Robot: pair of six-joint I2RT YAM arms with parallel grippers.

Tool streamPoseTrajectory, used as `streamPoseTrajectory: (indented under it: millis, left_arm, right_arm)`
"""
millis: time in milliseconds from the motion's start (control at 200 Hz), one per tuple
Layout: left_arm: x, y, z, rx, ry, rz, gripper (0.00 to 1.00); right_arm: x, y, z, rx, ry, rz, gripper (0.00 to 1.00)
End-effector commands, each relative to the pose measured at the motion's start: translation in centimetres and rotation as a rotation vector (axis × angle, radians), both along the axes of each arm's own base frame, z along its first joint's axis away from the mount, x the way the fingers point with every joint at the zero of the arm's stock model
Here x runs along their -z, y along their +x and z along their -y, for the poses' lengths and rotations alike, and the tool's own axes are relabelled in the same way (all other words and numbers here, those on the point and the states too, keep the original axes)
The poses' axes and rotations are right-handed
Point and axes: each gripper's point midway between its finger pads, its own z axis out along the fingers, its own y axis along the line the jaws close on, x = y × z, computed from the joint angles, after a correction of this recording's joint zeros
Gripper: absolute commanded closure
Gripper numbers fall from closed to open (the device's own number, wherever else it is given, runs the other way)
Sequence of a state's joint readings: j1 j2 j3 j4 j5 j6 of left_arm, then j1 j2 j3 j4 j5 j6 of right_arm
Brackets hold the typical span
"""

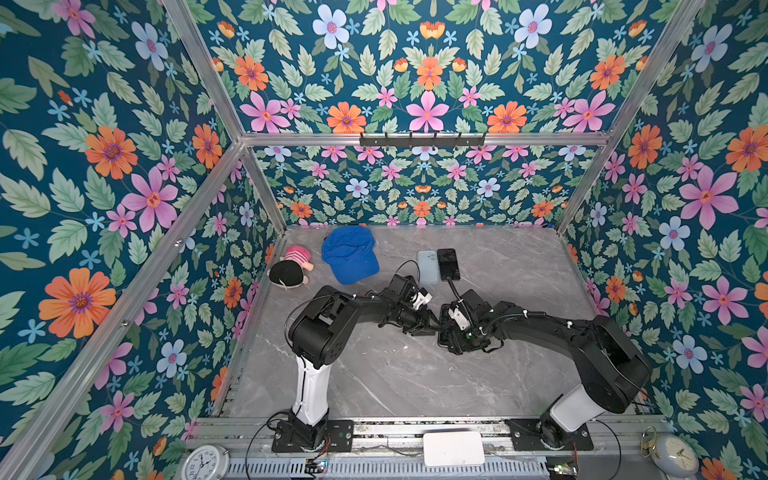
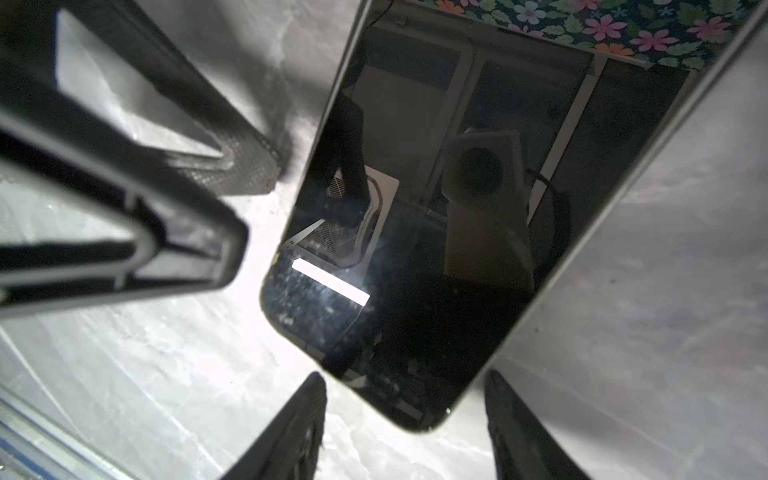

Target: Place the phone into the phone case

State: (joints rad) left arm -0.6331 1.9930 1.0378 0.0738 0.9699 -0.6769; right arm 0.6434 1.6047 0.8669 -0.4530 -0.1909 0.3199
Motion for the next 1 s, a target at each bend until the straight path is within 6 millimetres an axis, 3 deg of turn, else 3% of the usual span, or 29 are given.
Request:
streamPoseTrajectory:
  millis: [0,995]
  left_arm:
    - [0.0,-0.1,0.0,0.007,-0.012,-0.005,0.54]
    - [1.2,-2.1,0.6,0.038,-0.009,-0.035,0.71]
  right_arm:
    - [0.0,0.8,-0.3,0.01,0.003,0.024,0.41]
    - [0.4,1.0,-1.3,0.051,0.06,0.002,0.7]
